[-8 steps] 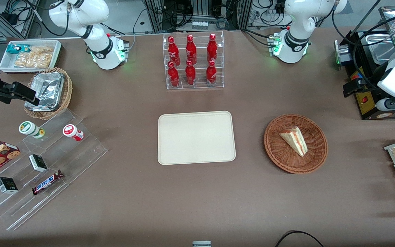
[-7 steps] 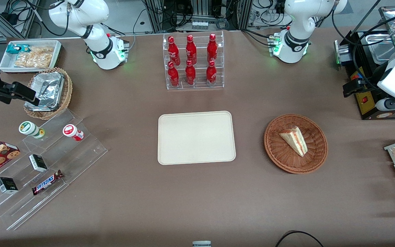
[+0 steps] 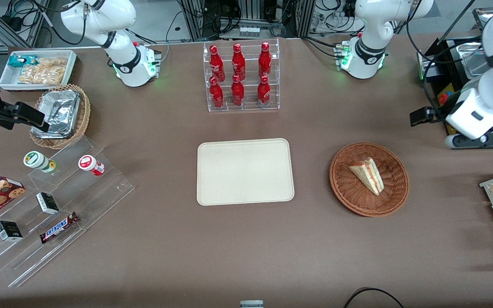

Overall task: Place sandwich from basket to tray
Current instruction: 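Move the left gripper over the wicker basket toward the sandwich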

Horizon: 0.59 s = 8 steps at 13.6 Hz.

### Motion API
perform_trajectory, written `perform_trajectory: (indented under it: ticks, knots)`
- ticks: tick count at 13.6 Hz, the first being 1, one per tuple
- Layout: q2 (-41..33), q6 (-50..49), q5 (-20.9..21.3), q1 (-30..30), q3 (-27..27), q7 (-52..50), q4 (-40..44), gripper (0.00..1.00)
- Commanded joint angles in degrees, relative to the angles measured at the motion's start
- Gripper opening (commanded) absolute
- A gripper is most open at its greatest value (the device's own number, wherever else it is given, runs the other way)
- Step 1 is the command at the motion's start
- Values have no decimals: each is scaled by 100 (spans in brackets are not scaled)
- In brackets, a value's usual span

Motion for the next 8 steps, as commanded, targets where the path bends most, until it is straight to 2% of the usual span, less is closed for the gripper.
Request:
perform_trajectory:
  ticks: [1, 8]
  knots:
    - [-38, 797, -68, -32, -9, 5, -714, 100]
    - [84, 3364, -77, -94, -10, -118, -2561, 100]
